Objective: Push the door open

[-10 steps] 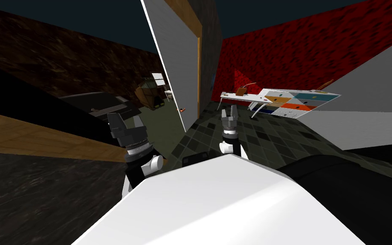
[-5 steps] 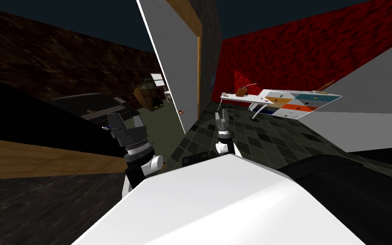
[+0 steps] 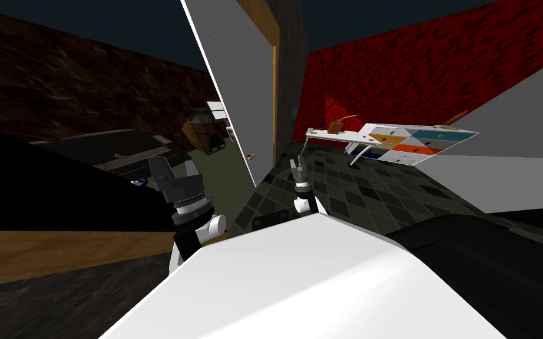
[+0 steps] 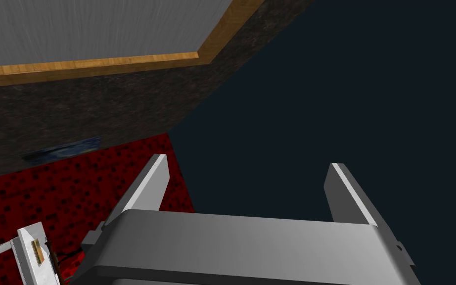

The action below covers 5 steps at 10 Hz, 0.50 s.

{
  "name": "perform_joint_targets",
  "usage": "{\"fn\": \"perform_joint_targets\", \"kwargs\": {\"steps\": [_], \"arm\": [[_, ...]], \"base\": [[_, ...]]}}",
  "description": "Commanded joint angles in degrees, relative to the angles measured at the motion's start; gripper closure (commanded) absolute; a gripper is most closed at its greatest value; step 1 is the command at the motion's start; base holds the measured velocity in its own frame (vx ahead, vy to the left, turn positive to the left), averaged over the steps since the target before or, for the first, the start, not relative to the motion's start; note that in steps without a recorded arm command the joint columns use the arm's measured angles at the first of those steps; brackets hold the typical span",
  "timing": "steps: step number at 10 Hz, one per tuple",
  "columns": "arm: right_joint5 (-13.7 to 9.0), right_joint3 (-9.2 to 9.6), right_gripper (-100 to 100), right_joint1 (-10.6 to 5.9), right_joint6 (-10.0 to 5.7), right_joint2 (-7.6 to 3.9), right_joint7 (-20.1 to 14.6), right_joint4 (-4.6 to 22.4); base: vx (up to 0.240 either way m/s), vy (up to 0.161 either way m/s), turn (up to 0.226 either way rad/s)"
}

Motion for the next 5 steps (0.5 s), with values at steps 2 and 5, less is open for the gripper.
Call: {"fn": "perform_joint_targets", "kwargs": {"steps": [2, 5], "arm": [[-0.1, 1.83, -100, -1.23, -0.39, -0.56, -0.5, 3.1], [-0.2, 4.21, -100, -2.73, -0.75, -1.02, -0.9, 6.7]], "base": [[0.098, -0.021, -0.010], [0.096, -0.016, -0.012]]}}
